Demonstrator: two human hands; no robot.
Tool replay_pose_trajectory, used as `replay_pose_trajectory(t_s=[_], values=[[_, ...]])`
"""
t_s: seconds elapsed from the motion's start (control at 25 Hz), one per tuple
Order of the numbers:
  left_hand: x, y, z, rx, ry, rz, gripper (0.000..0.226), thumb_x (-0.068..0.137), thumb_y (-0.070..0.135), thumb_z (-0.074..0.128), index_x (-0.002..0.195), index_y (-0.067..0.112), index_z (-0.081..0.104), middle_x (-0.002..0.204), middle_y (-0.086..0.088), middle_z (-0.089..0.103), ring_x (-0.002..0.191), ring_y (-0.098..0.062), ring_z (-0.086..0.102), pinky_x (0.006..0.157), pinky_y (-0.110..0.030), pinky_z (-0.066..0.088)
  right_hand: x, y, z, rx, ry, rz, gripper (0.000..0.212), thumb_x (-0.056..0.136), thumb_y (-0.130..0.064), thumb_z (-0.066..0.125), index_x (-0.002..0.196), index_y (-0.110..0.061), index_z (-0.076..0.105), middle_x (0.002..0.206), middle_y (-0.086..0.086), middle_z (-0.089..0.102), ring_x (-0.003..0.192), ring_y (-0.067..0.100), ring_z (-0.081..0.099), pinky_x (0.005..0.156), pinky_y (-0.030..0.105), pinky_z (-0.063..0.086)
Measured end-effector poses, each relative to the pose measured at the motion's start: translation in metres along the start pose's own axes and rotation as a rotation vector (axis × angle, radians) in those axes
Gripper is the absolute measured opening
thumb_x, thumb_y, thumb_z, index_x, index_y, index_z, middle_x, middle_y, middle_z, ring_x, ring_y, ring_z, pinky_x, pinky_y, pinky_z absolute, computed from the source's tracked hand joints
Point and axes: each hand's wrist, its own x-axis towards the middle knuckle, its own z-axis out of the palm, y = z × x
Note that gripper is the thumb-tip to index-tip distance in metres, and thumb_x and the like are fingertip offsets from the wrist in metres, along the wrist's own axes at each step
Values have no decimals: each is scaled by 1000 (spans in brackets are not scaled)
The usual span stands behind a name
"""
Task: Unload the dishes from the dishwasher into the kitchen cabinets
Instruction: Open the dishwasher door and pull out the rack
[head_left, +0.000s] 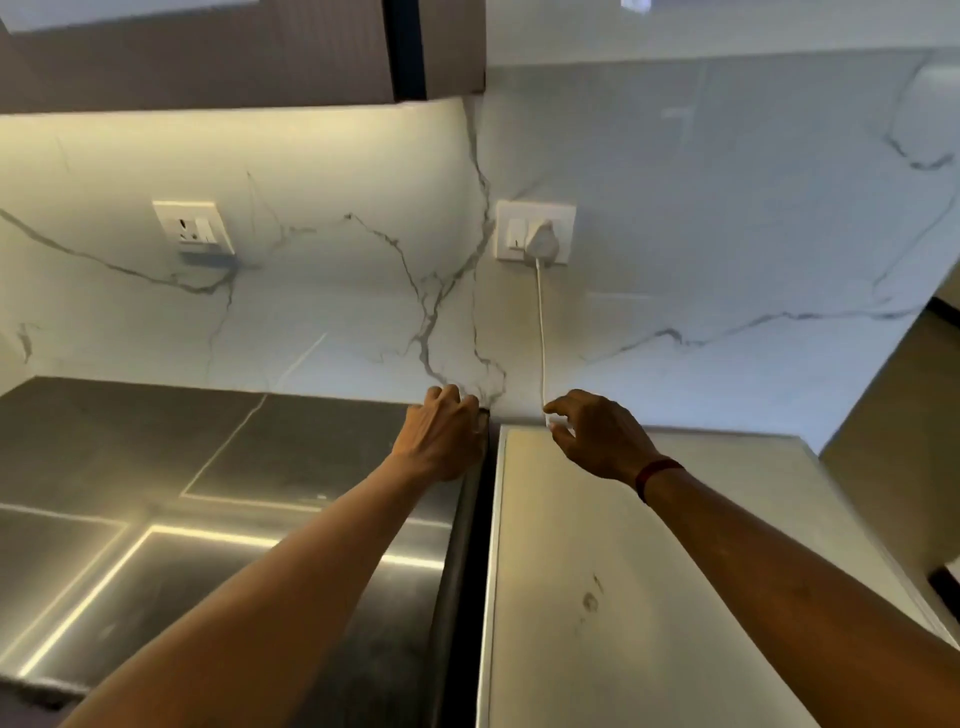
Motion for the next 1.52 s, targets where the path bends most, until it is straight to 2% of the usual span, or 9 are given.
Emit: replay_pose_trajectory(t_s=[0.16,0.36,0.72,0.88,1.04,1.2,1.28,1.4,1.52], values=[[-59,29,12,-36,-60,23,34,89,29,53,118,10,51,123,-13,49,115,-32,46,84,-42,44,-75,-4,11,54,-92,57,28,95,-26,54,118,-15,65,115,4,67,98,18,64,82,24,46],[-133,58,30,-30,-109,64,40,88,30,51,123,13,47,124,-10,49,114,-28,48,86,-40,45,-165,-20,4,31,-122,132,26,95,-24,52,114,-15,68,111,2,69,95,19,65,83,32,52],[-271,141,79,-215,-206,169,55,87,32,52,136,14,36,132,-12,44,115,-30,48,85,-44,47,-345,-55,11,-2,-262,290,33,94,-26,53,125,-17,60,117,3,66,101,20,62,83,26,43],[-308,187,99,-318,-284,215,55,87,28,54,136,14,34,128,-11,48,110,-29,51,85,-41,50,-404,-47,8,69,-268,388,33,93,-26,55,125,-17,61,114,3,68,99,20,64,87,31,49],[-328,229,118,-393,-337,189,53,87,25,55,136,15,36,126,-10,50,108,-29,53,85,-38,48,-449,-23,17,139,-296,455,30,93,-25,55,121,-17,64,109,0,69,97,17,63,83,26,47],[-346,277,151,-593,-485,-76,18,84,23,55,98,15,63,100,-7,67,89,-24,62,78,-34,53,-488,0,33,523,-246,789,17,90,-20,59,94,-9,72,93,5,73,84,18,66,76,32,51],[-351,301,165,-899,-570,-418,14,88,19,56,86,9,65,85,-11,67,76,-23,63,67,-32,52,-506,10,41,812,-226,1019,19,91,-22,60,93,-7,71,92,9,72,81,19,66,74,36,55],[-359,321,181,-1353,-529,-919,16,92,23,62,88,8,65,80,-9,65,68,-17,64,62,-31,55,-524,22,57,1086,-223,1210,14,92,-20,60,98,-11,69,99,12,71,83,20,65,70,35,55],[-368,329,208,-1572,-444,-1145,31,90,30,67,102,2,64,92,-12,69,81,-20,69,64,-31,58,-534,30,76,1261,-201,1297,11,91,-20,64,99,-13,66,103,12,69,90,23,65,74,36,56]])
